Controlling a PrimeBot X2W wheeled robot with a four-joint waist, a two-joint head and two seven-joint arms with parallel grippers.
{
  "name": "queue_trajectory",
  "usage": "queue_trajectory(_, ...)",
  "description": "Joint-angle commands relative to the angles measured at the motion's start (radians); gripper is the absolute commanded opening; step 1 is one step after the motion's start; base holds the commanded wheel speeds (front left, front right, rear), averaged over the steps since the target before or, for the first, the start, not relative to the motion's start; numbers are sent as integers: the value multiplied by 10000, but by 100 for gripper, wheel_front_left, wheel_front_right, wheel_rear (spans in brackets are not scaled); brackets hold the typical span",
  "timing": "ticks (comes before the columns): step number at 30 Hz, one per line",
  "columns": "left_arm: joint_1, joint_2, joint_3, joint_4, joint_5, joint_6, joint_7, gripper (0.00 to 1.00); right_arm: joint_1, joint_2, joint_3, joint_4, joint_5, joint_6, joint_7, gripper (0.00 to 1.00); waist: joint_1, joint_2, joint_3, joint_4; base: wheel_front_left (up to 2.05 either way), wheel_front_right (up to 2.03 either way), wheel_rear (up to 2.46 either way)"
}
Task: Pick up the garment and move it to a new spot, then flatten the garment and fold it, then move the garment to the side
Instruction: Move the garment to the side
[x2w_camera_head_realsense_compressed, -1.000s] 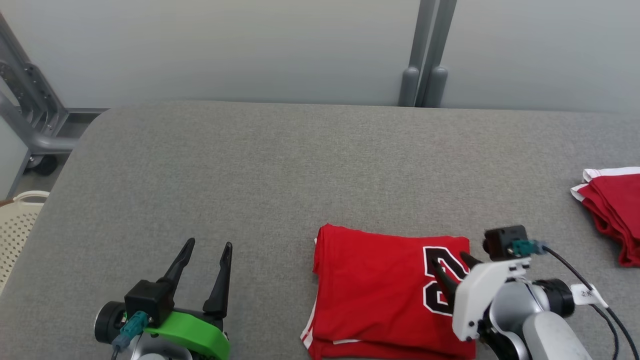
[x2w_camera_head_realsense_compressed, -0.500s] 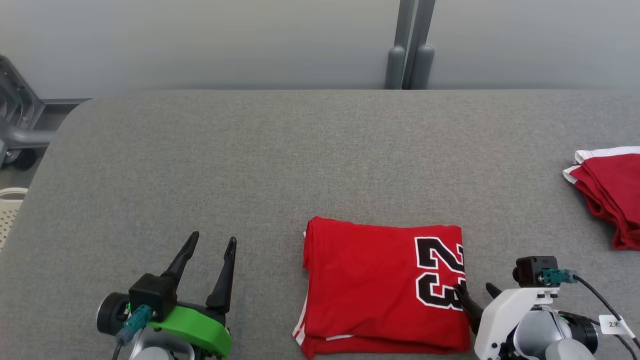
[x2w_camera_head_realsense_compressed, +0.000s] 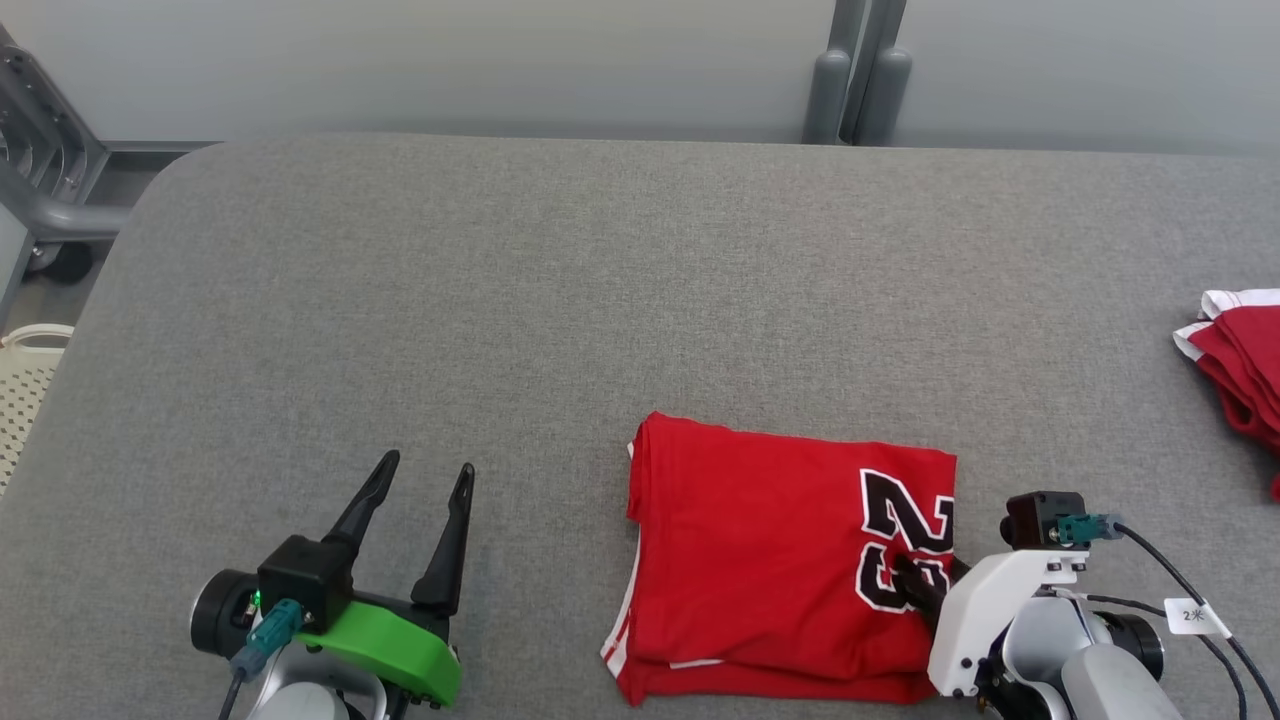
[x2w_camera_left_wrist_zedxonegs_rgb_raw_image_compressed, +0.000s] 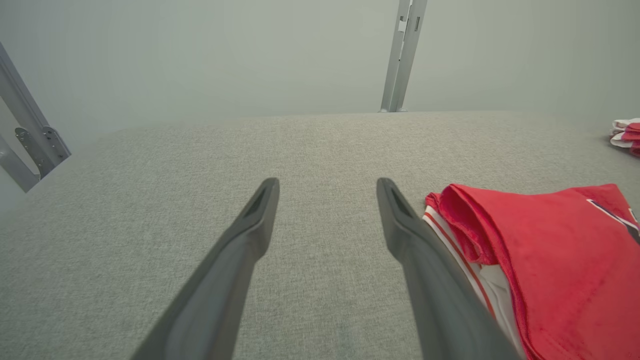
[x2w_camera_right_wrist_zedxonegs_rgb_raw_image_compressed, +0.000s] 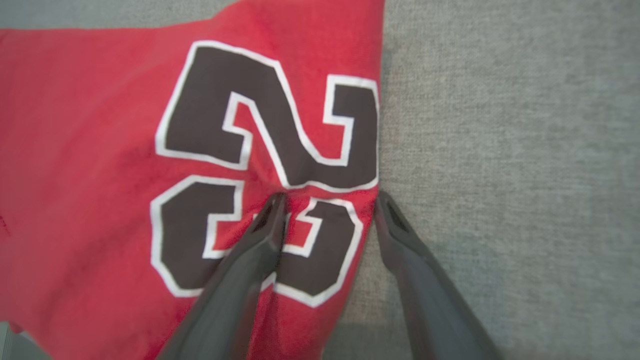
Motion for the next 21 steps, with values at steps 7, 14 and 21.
queue_trajectory(7,-219,14,108,-12,17,-7,-30,100,-260,49,76,509,-361,-9,-177,0,0,0,-20,-107,0,0,0)
queue_trajectory(14,-105,-138,375,-311,109,214,-28,100,-1156,26,374,38,-1093,-9,265,0,0,0,-79,-827,0,0,0)
queue_trajectory(21,-247,-393,641,-807,228,239,-30,100,-2106,-1,783,-727,-2322,-9,1309,0,0,0,211,-1742,0,0,0)
